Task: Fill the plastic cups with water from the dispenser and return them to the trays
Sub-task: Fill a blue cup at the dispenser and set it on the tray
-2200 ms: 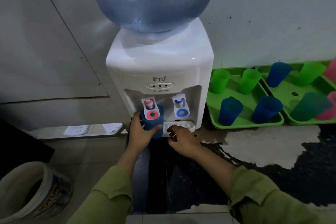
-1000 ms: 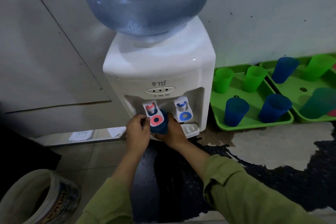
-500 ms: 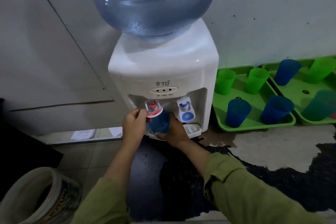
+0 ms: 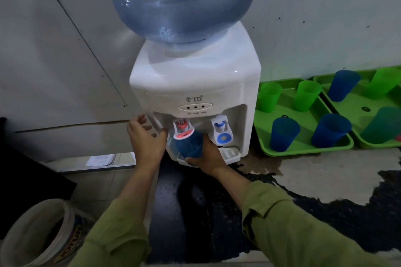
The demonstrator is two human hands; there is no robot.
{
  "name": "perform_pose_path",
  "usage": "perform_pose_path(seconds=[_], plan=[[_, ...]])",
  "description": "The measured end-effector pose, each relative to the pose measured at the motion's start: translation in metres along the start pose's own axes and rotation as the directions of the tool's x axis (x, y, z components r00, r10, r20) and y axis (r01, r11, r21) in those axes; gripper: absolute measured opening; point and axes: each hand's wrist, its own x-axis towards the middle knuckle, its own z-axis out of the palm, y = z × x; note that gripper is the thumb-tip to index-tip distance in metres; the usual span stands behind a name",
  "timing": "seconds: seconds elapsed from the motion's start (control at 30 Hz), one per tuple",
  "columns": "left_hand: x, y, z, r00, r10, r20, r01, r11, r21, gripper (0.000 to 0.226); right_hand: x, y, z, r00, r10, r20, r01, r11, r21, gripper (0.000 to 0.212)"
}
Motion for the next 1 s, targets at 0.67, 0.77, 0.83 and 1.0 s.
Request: perform_pose_path(seconds=[0.67,0.77,0.83,1.0], plan=[[0.018,-0.011,0.014,0.998,0.067,-0.003,-0.067,0.993,0.100,0.037,0.001,-0.001,0.001,1.000,-0.007,-0.020,0.006,0.999,-0.033,0.074],[0.020,-0.012,0.014,0.998,0.069,-0.011,-0.067,0.989,0.129,0.037,0.003,0.000,0.002,1.000,-0.010,-0.013,0.009,0.998,-0.057,0.075],[0.020,-0.011,0.013,0.998,0.069,-0.008,-0.067,0.987,0.146,0.038,0.003,0.001,0.003,1.000,-0.009,-0.010,0.008,0.998,-0.063,0.076],[0.020,-0.012,0.013,0.998,0.070,0.007,-0.070,0.987,0.145,0.039,0.004,0.002,0.003,1.000,-0.016,-0.006,0.016,0.996,-0.089,0.076]])
